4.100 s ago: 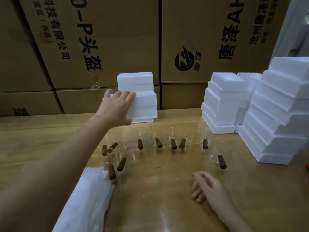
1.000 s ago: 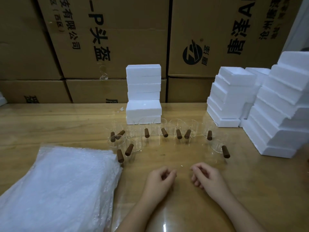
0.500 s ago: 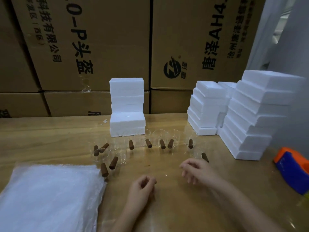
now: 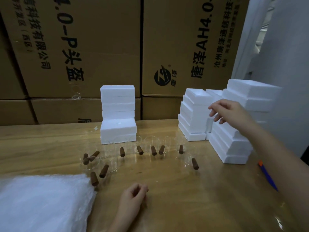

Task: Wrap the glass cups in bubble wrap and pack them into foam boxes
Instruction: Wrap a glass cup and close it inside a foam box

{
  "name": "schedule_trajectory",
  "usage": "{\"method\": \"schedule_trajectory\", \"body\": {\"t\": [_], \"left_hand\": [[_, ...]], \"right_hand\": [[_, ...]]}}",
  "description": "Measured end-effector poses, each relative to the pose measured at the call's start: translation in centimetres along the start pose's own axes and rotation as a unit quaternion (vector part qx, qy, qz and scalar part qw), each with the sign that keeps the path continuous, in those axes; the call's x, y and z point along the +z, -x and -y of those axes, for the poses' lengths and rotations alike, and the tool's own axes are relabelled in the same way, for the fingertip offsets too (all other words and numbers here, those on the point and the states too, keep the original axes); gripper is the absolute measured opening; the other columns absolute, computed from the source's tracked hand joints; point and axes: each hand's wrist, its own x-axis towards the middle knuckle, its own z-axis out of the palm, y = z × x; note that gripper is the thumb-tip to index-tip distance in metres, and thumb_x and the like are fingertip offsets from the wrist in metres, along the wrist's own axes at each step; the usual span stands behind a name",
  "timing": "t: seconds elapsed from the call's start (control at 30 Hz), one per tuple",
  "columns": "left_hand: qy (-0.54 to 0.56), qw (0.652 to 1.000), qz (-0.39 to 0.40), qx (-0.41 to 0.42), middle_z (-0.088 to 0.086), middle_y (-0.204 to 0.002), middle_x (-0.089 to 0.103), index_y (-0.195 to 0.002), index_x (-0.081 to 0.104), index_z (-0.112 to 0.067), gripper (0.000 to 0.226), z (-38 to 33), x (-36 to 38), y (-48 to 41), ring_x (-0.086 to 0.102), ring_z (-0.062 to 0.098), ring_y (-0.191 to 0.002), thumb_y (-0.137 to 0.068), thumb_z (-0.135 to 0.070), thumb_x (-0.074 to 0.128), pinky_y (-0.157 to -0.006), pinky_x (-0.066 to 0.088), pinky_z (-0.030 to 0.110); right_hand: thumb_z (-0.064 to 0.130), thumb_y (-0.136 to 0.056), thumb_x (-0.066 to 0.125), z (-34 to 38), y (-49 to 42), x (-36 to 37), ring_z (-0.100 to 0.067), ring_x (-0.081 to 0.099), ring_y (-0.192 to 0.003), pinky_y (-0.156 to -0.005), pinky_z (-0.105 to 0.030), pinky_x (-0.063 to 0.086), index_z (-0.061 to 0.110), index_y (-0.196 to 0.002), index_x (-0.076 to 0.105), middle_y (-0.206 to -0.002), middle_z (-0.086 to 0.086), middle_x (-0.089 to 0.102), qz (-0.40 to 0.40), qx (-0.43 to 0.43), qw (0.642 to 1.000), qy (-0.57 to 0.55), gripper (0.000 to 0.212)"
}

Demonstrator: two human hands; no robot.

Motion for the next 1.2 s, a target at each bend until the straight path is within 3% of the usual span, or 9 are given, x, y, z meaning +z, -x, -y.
{"method": "schedule_trajectory", "body": {"t": [0.13, 0.27, 0.43, 0.6, 0.7, 0.8, 0.9, 1.0, 1.2], "left_hand": [[0.001, 1.000, 0.006, -0.006, 0.001, -0.051, 0.059, -0.071, 0.062, -0.005, 0.022, -0.4, -0.1, 0.2, 0.048, 0.006, -0.043, -0.092, -0.012, 0.060, -0.051, 0.040, 0.020], [0.006, 1.000, 0.006, -0.010, 0.002, -0.053, 0.059, -0.071, 0.061, -0.007, 0.022, -0.4, -0.3, 0.3, 0.048, 0.008, -0.044, -0.092, -0.012, 0.059, -0.052, 0.040, 0.022], [0.007, 1.000, 0.009, -0.015, 0.003, -0.054, 0.061, -0.072, 0.062, -0.008, 0.021, -0.2, -0.3, 0.2, 0.049, 0.008, -0.044, -0.092, -0.014, 0.059, -0.050, 0.039, 0.020], [0.020, 1.000, 0.012, -0.016, 0.001, -0.052, 0.058, -0.072, 0.061, -0.008, 0.021, -0.1, -0.2, 0.2, 0.047, 0.008, -0.042, -0.092, -0.013, 0.058, -0.047, 0.038, 0.018], [0.035, 0.999, 0.017, -0.014, 0.000, -0.052, 0.058, -0.071, 0.061, -0.009, 0.022, 0.0, -0.3, 0.2, 0.047, 0.008, -0.043, -0.093, -0.013, 0.058, -0.047, 0.039, 0.018], [0.088, 0.996, 0.009, -0.018, 0.003, -0.057, 0.060, -0.076, 0.064, -0.009, 0.020, -0.1, -0.5, 0.2, 0.051, 0.012, -0.043, -0.094, -0.016, 0.057, -0.041, 0.038, 0.019], [0.149, 0.989, 0.007, -0.024, 0.002, -0.082, 0.071, -0.099, 0.066, -0.018, 0.012, -0.8, -0.6, 0.2, 0.064, 0.019, -0.061, -0.092, -0.021, 0.057, -0.046, 0.047, 0.025], [0.196, 0.980, 0.031, -0.029, 0.002, -0.107, 0.069, -0.118, 0.055, -0.022, 0.035, -1.2, -1.0, 0.2, 0.070, 0.019, -0.078, -0.084, -0.030, 0.058, -0.056, 0.053, 0.023], [0.220, 0.974, 0.038, -0.028, 0.008, -0.098, 0.065, -0.120, 0.061, -0.013, 0.054, -0.3, -1.4, 0.0, 0.066, 0.013, -0.078, -0.070, -0.033, 0.068, -0.066, 0.054, 0.024]], "right_hand": [[0.027, -0.094, 0.052, -3.1, 0.9, 6.3, -0.010, 0.064, -0.068, -0.061, -0.024, 0.053, 0.019, -0.088, 0.066, -0.083, 0.002, 0.068, 0.115, 0.052, 0.989, 0.069, 0.018], [0.033, -0.089, 0.050, -7.6, 2.6, 11.2, -0.014, 0.062, -0.081, -0.078, -0.034, 0.052, 0.022, -0.091, 0.063, -0.086, 0.004, 0.067, 0.161, 0.101, 0.945, 0.266, 0.017], [0.022, -0.083, 0.049, -9.1, 3.6, 12.6, -0.019, 0.052, -0.099, -0.067, -0.031, 0.048, 0.033, -0.080, 0.046, -0.091, 0.004, 0.062, 0.126, 0.124, 0.926, 0.334, 0.012], [0.011, -0.087, 0.048, -10.2, 4.4, 12.7, -0.018, 0.056, -0.077, -0.054, -0.026, 0.038, 0.025, -0.059, 0.049, -0.075, 0.002, 0.057, 0.105, 0.137, 0.911, 0.374, 0.031], [0.016, -0.090, 0.054, -9.5, 4.8, 12.6, -0.015, 0.055, -0.068, -0.056, -0.027, 0.037, 0.027, -0.055, 0.050, -0.065, 0.006, 0.057, 0.112, 0.138, 0.949, 0.259, 0.037], [0.021, -0.089, 0.060, -7.6, 6.0, 12.5, -0.002, 0.057, -0.064, -0.058, -0.020, 0.035, 0.028, -0.067, 0.064, -0.066, 0.013, 0.063, 0.132, 0.116, 0.981, 0.086, 0.024], [0.020, -0.089, 0.063, -5.3, 7.7, 13.2, 0.004, 0.060, -0.076, -0.066, -0.016, 0.040, 0.030, -0.078, 0.069, -0.074, 0.019, 0.067, 0.217, 0.085, 0.972, -0.030, 0.017], [0.013, -0.090, 0.063, -4.2, 9.4, 14.4, -0.005, 0.061, -0.080, -0.077, -0.019, 0.044, 0.025, -0.082, 0.070, -0.079, 0.011, 0.068, 0.281, 0.056, 0.953, -0.102, 0.016], [0.011, -0.089, 0.064, -4.5, 11.5, 17.2, -0.005, 0.064, -0.086, -0.083, -0.018, 0.047, 0.027, -0.083, 0.073, -0.087, 0.008, 0.073, 0.289, 0.054, 0.938, -0.185, 0.020]]}}
